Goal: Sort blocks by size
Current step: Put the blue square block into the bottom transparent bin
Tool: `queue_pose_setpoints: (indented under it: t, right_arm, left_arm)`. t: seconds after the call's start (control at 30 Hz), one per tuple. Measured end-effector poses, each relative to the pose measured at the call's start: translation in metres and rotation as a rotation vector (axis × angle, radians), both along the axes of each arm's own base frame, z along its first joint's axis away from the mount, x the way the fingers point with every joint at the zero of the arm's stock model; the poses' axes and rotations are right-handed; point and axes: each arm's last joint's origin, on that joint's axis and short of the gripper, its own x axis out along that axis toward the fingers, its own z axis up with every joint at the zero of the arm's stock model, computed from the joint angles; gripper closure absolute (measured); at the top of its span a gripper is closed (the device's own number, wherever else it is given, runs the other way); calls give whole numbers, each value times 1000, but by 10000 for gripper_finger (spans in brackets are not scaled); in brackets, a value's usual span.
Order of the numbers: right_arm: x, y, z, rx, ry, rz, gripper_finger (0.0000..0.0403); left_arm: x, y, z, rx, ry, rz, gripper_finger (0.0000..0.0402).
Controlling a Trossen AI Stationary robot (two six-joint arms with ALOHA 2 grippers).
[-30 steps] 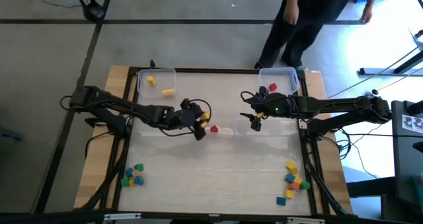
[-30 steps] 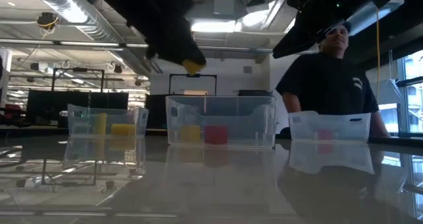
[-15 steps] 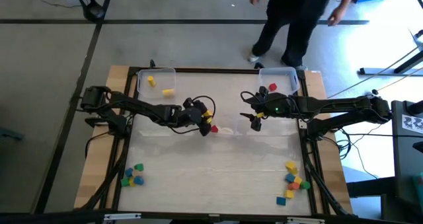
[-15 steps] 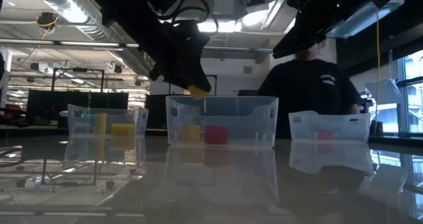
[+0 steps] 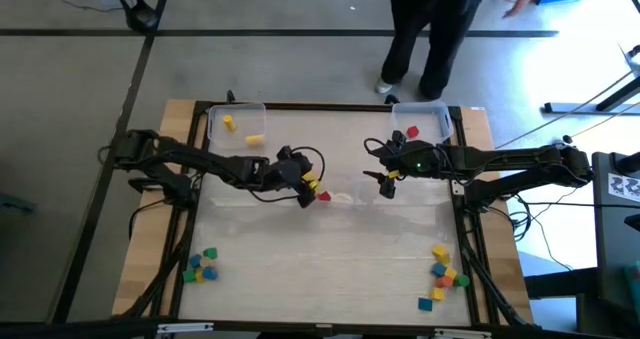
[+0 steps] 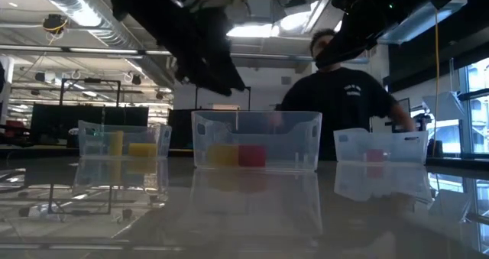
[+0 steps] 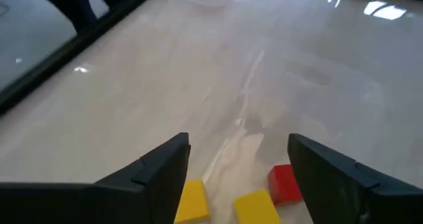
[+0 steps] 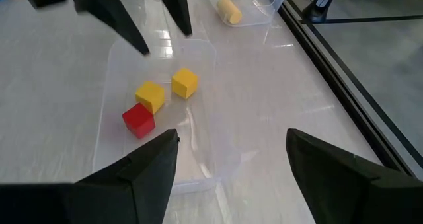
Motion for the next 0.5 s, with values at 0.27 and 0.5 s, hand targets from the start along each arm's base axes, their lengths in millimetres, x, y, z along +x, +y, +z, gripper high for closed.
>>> queue_pose_setpoints:
  t: [0.27, 0.5]
  right_arm:
    - [0, 0, 0, 0, 1, 0, 123]
    - [0, 0, 0, 0, -1, 0, 123]
  left_arm:
    - [-39, -25, 45, 93, 15, -164, 159]
    - [-54, -32, 64, 138, -29, -228, 160]
